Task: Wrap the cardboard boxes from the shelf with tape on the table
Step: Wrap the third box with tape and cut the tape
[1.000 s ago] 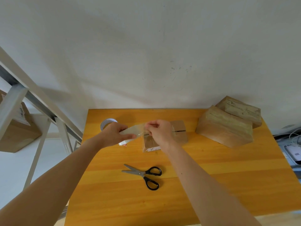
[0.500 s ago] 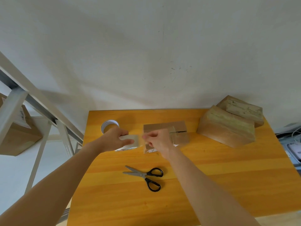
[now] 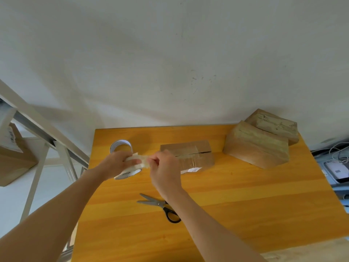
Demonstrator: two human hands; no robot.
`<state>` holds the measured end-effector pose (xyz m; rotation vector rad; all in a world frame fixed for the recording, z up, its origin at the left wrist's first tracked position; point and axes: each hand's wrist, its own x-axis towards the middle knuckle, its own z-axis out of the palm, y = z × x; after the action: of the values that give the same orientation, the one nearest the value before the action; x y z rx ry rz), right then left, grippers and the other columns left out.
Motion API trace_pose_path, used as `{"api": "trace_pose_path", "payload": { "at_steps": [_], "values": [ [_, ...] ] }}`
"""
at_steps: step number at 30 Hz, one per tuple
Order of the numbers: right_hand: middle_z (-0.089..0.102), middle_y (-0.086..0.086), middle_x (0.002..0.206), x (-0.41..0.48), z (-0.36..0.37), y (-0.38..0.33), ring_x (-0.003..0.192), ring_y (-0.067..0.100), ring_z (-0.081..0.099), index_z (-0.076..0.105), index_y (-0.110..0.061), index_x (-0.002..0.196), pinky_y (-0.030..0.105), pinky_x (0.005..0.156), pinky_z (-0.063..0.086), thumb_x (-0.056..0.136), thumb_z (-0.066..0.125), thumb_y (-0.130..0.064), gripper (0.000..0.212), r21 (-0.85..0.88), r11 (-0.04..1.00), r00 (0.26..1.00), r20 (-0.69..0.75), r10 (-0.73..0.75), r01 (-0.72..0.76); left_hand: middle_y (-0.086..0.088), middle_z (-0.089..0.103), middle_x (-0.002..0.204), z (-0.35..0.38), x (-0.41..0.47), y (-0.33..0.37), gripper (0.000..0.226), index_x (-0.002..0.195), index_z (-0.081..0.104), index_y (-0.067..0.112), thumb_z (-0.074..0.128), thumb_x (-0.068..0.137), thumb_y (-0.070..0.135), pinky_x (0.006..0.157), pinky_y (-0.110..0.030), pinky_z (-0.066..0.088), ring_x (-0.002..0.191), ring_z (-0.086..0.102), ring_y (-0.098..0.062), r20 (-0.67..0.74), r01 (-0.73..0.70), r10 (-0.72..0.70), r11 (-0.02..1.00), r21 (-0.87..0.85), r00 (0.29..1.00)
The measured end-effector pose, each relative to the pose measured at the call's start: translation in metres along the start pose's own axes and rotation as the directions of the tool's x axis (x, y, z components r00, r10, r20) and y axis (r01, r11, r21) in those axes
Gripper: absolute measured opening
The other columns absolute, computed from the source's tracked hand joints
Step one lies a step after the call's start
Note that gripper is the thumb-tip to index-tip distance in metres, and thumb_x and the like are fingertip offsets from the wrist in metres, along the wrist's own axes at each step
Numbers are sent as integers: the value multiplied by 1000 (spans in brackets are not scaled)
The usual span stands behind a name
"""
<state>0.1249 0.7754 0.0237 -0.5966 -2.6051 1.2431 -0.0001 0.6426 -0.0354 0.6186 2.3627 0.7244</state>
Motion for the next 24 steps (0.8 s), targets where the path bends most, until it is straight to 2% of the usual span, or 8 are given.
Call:
{"api": "trace_pose_path", "payload": {
  "at_steps": [2,4,9,11,15,19,22,24],
  "values": [
    [67,6,86,11,-6,-1,80,13,58,71,-5,86,22,71,46,92,59,-12,15,37,999,998,52,33,-35,-6,53,63,-2,-1,-8,46,75,64,7,57,84,52,56,-28,32,56,45,-16,22,47,-46,999,-23,999],
    [71,5,90,21,-14,6,77,6,57,73,-5,95,8,66,42,91,62,-14,14,86,991,989,113,93,-103,-9,54,65,-1,-3,-14,63,79,66,2,60,73,64,58,-31,35,59,48,-18,24,75,-74,995,-72,997],
    [72,1,92,31,-25,29,74,-1,55,74,-9,98,3,63,40,89,65,-15,14,113,968,969,136,208,-224,-4,43,59,-2,-8,-6,74,62,55,1,66,51,73,51,-26,29,54,39,-18,42,68,-60,977,-203,997],
    [70,-1,92,34,-27,34,77,0,56,74,-10,98,7,67,42,89,65,-16,14,116,953,953,150,263,-281,-5,46,60,-5,-8,-2,66,62,56,3,68,54,68,50,-24,29,55,41,-19,60,52,-39,973,-226,997],
    [71,2,88,40,-30,43,87,15,64,74,-9,98,30,86,50,91,63,-15,14,117,920,920,172,351,-373,-5,50,58,-10,-7,-3,66,64,59,-1,66,66,65,51,-23,32,53,45,-16,56,56,-45,976,-210,997],
    [73,7,82,45,-26,43,82,14,66,75,-6,93,21,73,47,87,68,-13,12,102,922,925,120,360,-373,-2,36,52,-5,-2,2,48,55,47,10,68,81,45,49,-20,23,50,32,-13,-27,48,-52,991,-121,998],
    [73,7,81,51,-26,42,71,9,62,76,-7,90,13,57,38,87,69,-15,12,70,926,926,111,361,-370,4,37,49,-2,1,8,45,53,45,17,65,85,42,47,-18,23,47,33,-10,-101,25,-27,999,-21,995],
    [73,5,80,55,-26,44,69,6,60,76,-7,89,11,56,35,86,69,-16,11,69,920,920,107,377,-386,1,41,51,0,5,6,44,54,50,14,64,85,43,47,-21,25,47,35,-11,-115,24,-24,1000,-6,993]
  ]
}}
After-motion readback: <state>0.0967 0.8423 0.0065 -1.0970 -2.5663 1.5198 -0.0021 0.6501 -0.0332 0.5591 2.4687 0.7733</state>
